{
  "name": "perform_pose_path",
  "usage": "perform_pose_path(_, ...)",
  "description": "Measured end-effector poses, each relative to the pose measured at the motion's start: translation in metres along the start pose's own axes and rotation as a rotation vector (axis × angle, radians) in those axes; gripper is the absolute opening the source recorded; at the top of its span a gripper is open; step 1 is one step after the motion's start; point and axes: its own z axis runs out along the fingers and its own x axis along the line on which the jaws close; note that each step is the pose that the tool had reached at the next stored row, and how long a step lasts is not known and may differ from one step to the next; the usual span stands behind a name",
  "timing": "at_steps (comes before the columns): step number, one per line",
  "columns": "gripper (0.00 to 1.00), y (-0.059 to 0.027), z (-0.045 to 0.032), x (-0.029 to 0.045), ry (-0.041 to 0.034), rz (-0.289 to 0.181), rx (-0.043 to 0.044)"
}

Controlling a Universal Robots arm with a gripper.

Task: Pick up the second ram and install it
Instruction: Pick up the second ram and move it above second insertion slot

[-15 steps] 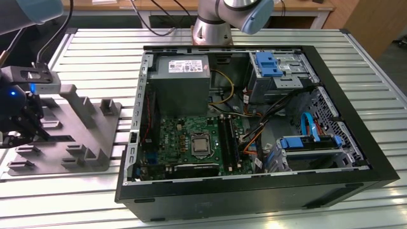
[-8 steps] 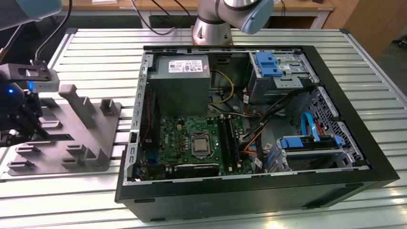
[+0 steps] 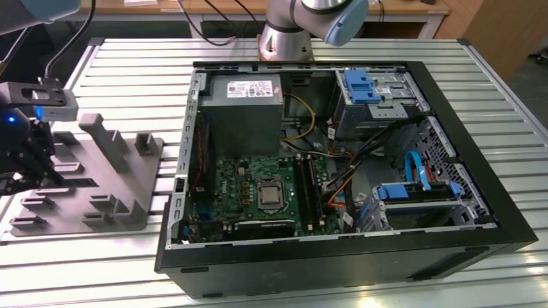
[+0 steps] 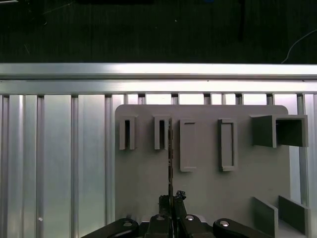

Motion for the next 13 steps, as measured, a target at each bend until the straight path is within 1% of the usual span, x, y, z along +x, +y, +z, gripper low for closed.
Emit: perform_pose_path(13,0.14,0.0003,-0.0098,-0.0005,-0.003,0.0,-0.0001)
